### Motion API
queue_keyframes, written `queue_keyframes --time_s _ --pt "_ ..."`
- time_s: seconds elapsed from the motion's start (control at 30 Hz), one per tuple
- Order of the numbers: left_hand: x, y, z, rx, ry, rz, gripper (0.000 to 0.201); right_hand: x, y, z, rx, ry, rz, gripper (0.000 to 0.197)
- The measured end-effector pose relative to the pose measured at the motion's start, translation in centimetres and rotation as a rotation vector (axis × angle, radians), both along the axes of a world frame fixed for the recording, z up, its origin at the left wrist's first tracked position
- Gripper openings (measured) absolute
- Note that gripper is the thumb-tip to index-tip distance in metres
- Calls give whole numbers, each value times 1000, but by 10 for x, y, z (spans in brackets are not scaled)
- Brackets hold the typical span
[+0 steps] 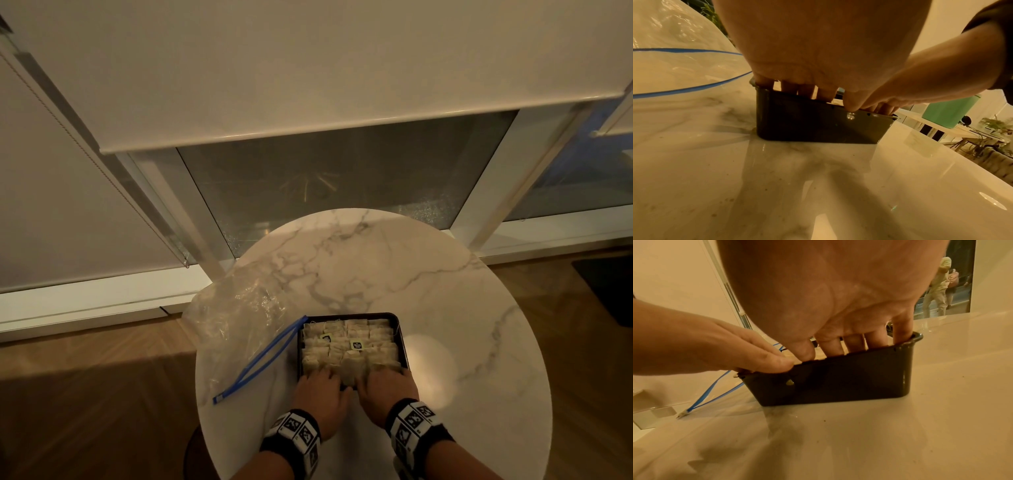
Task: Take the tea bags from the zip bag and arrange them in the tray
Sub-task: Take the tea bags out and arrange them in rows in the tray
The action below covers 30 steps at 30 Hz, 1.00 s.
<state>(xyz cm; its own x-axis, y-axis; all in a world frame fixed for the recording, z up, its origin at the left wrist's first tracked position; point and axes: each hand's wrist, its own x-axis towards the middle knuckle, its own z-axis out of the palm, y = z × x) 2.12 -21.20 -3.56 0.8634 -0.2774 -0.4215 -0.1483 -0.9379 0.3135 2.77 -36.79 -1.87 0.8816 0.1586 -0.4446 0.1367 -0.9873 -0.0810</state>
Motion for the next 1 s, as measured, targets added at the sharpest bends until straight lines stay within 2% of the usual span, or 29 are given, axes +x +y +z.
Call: queue_keyframes --time_s 0.1,0.2,0.27,0.33,0.43,0.6,0.67,0.73,0.83,0.93,1.0 --pt "4 3 5 -90 -122 97 40 7 4 3 102 -87 -91 35" --pt "9 9 10 -130 -162 289 52 20 8 -3 347 -154 -227 32" --pt "12 13 10 -176 -116 394 66 30 9 -8 432 -177 -322 43" --pt "16 15 9 -230 -79 433 77 37 10 -11 398 -159 -341 59" --pt "20 15 5 -244 -56 422 82 41 10 -17 291 -85 -274 66" --pt "17 16 -6 -63 -22 275 73 35 11 -41 128 30 -125 74" --pt "16 17 -7 -36 -19 250 71 31 10 -47 104 22 -104 82" --pt "16 16 -5 -46 -9 263 71 30 10 -50 126 -29 -101 79" --pt "15 14 -3 -169 -8 357 73 30 18 -40 157 -139 -57 66" --pt "13 14 -1 -401 -14 481 71 31 36 -26 224 -171 113 55" --pt "11 17 -1 -515 -2 586 70 35 44 -19 284 -165 214 55"
